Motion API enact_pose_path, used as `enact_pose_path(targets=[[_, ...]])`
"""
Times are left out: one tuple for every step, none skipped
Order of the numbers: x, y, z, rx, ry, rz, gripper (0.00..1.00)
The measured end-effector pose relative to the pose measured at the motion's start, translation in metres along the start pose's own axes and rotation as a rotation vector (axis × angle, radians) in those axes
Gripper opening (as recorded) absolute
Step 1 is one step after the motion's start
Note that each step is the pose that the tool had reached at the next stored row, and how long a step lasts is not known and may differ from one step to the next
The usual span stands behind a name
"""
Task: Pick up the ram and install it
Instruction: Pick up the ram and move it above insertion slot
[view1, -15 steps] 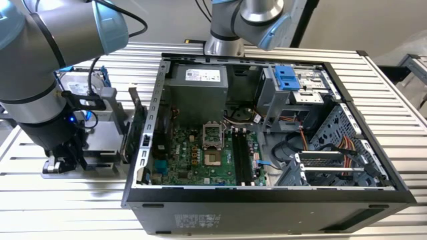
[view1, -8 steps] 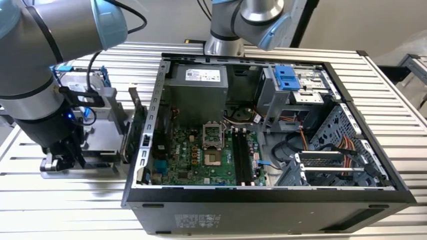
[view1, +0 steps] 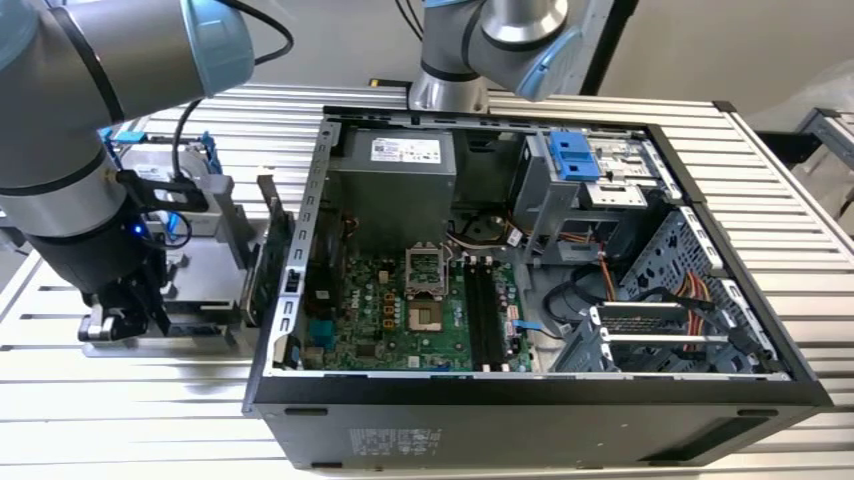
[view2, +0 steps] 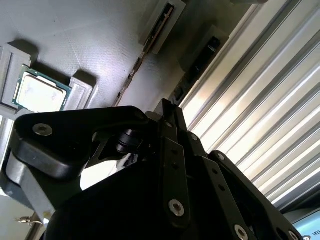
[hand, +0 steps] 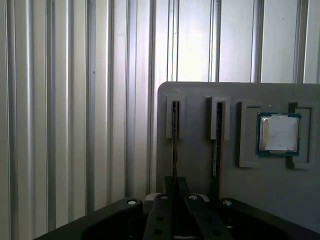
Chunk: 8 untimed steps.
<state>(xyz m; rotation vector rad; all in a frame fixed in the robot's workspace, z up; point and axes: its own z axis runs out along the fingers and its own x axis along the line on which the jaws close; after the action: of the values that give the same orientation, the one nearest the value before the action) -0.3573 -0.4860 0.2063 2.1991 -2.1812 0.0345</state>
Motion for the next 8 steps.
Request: enact_pose_path(targets=[[0.0,0.0,0.0,0.0001,0.0,0.0,0.0],[0.0,0.0,-0.0002,0.0,0.0,0.0,0.0],[0.0001,0.0001,-0.0012,-0.0004,0.0004,0.0,0.0],[0.0001,0.0001,-0.0022,-0.0004,0.0003,0.0,0.0],[0.0002,0.0001,-0.0033,-0.0001,0.0001,0.0,0.0],[0.0002,0.0001,-0.0048,-0.0002,0.0002,0.0,0.0],[0.0003,0.0001,-0.0062,-0.0002,0.0001,0.0,0.0],[0.0004,0.0001,-0.0076,0.0,0.0001,0.0,0.0]])
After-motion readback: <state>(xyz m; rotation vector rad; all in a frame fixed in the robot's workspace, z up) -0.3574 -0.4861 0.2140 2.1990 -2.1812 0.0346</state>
